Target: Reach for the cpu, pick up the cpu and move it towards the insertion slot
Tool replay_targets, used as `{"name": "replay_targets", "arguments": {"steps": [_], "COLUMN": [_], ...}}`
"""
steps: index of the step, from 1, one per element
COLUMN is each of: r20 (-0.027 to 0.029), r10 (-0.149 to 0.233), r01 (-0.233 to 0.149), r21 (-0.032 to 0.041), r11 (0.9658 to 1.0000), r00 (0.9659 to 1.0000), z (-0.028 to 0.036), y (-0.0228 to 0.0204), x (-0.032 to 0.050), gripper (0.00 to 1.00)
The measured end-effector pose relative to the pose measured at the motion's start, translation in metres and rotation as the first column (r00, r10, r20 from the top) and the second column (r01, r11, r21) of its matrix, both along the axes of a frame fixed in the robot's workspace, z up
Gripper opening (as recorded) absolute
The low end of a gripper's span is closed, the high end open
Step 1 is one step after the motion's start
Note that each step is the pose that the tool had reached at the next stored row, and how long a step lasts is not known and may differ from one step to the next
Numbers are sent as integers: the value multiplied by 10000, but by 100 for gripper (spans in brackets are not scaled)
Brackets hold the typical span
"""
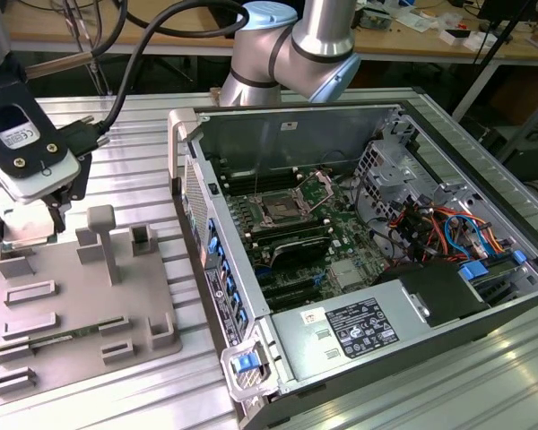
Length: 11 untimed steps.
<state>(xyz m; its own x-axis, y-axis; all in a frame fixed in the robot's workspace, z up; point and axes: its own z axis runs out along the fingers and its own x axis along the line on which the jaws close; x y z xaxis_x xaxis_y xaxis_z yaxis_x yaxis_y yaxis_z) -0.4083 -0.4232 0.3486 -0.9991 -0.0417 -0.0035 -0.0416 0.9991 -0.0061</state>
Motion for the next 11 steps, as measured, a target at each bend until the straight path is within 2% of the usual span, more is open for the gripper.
{"name": "replay_targets", "arguments": {"steps": [11], "r20": [1], "r10": [1], "r01": [-1], "r21": [0], "r11": [10000], "r00": [10000], "z": [61], "y": [0], "x": [4], "gripper": [55]}}
